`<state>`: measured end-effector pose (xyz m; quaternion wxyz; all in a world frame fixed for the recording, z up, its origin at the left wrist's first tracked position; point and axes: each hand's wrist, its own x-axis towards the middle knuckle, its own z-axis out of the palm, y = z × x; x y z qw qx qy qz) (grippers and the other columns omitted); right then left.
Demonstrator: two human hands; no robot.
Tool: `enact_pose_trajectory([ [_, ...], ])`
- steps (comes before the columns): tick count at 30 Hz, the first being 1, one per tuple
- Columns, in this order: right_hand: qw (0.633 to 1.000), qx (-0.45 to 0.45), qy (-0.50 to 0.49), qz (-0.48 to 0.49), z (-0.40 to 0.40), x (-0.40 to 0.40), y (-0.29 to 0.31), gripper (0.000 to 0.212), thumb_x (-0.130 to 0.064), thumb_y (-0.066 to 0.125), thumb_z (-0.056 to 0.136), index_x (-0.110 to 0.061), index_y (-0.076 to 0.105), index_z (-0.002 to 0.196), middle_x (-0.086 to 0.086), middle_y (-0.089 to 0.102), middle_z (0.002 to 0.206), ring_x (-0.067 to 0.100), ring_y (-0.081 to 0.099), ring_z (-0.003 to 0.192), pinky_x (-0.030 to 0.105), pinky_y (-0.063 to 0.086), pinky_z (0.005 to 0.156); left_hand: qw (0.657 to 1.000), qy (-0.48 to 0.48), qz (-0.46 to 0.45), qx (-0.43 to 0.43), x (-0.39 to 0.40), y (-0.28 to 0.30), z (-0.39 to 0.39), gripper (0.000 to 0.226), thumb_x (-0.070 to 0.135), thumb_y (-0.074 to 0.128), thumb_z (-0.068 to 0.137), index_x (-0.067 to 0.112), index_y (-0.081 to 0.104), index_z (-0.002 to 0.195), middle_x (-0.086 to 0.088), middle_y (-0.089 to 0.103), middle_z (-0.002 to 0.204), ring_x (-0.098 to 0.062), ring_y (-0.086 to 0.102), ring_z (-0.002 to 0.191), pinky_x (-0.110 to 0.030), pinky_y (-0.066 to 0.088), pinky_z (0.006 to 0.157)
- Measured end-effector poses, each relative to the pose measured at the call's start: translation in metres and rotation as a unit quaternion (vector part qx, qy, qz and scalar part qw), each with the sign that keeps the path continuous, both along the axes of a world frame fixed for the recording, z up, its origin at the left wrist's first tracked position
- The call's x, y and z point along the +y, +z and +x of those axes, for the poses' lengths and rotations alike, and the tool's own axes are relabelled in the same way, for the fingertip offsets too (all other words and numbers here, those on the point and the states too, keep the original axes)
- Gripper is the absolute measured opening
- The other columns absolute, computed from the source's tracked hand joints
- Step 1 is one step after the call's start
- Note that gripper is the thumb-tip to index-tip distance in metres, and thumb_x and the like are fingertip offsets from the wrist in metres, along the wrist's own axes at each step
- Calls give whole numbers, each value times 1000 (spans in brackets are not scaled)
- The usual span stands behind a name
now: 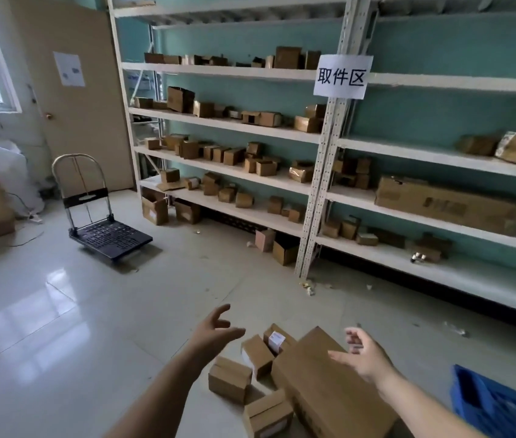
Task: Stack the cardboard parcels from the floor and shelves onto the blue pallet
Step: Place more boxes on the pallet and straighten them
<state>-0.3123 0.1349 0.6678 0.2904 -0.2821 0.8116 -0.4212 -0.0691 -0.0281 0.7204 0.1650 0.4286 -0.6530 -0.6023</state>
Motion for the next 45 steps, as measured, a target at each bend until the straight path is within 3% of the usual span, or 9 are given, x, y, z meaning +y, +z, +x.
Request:
enact_pose_trajectory([
  [2, 999, -11, -27, 14, -21, -15, -12, 70, -21, 80, 71, -11, 43, 130, 10, 47, 131, 15, 43, 106, 30, 38, 93, 1000, -12, 0, -14, -31, -3, -29, 66, 16, 66, 84, 19, 34, 141, -17, 48, 132, -20, 50, 101, -27, 42, 84],
  [8, 996, -9, -83, 42, -74, -57, -17, 75, -25, 79, 73, -14, 39, 135, 9, 43, 138, 23, 43, 124, 30, 38, 96, 996, -82, -23, -30, -100, -9, -123, 67, 11, 68, 82, 18, 37, 140, -16, 46, 131, -20, 48, 104, -28, 42, 87],
  [14, 986, -3, -162, 37, -122, -93, -3, 76, -26, 79, 74, -17, 37, 137, 7, 41, 141, 24, 42, 128, 35, 38, 101, 984, -176, -35, -13, -148, -2, -216, 63, 18, 65, 85, 22, 35, 140, -11, 47, 134, -16, 48, 96, -14, 40, 63],
  [19, 970, -20, -240, 37, -155, -116, 5, 78, -22, 77, 76, -17, 33, 141, 6, 39, 144, 24, 41, 128, 36, 38, 101, 967, -253, -27, -9, -203, -4, -288, 64, 21, 66, 84, 24, 36, 141, -10, 47, 136, -17, 48, 101, -26, 37, 83],
  [28, 930, -59, -353, 78, -202, -134, -11, 83, -28, 79, 74, -21, 32, 142, 3, 38, 145, 22, 40, 130, 36, 36, 102, 928, -371, -5, -36, -275, -40, -415, 63, 22, 68, 83, 24, 38, 138, -9, 49, 130, -21, 49, 102, -30, 38, 85],
  [34, 909, -84, -394, 106, -252, -135, -78, 85, -25, 81, 71, -21, 33, 141, 5, 39, 144, 23, 42, 128, 38, 39, 101, 909, -406, -12, -88, -276, -120, -478, 63, 21, 69, 82, 24, 40, 137, -6, 50, 125, -19, 48, 98, -26, 36, 84],
  [40, 880, -134, -443, 106, -297, -126, -213, 86, -18, 79, 73, -16, 29, 143, 7, 34, 147, 24, 38, 130, 33, 36, 100, 898, -402, -33, -176, -278, -258, -525, 67, 9, 72, 77, 18, 42, 137, -15, 51, 130, -24, 51, 102, -31, 43, 82],
  [43, 871, -131, -465, 88, -310, -116, -296, 90, -11, 79, 73, -11, 25, 144, 8, 38, 139, 16, 44, 114, 8, 41, 76, 880, -417, -53, -222, -274, -340, -541, 77, 17, 78, 71, 20, 40, 138, -12, 51, 132, -27, 54, 107, -31, 47, 83],
  [45, 854, -106, -500, 103, -317, -108, -356, 93, -12, 81, 69, -11, 26, 144, 7, 42, 137, 13, 45, 105, 11, 42, 72, 875, -418, -60, -236, -267, -400, -551, 88, 27, 80, 59, 21, 41, 138, -12, 52, 131, -30, 53, 114, -40, 45, 94],
])
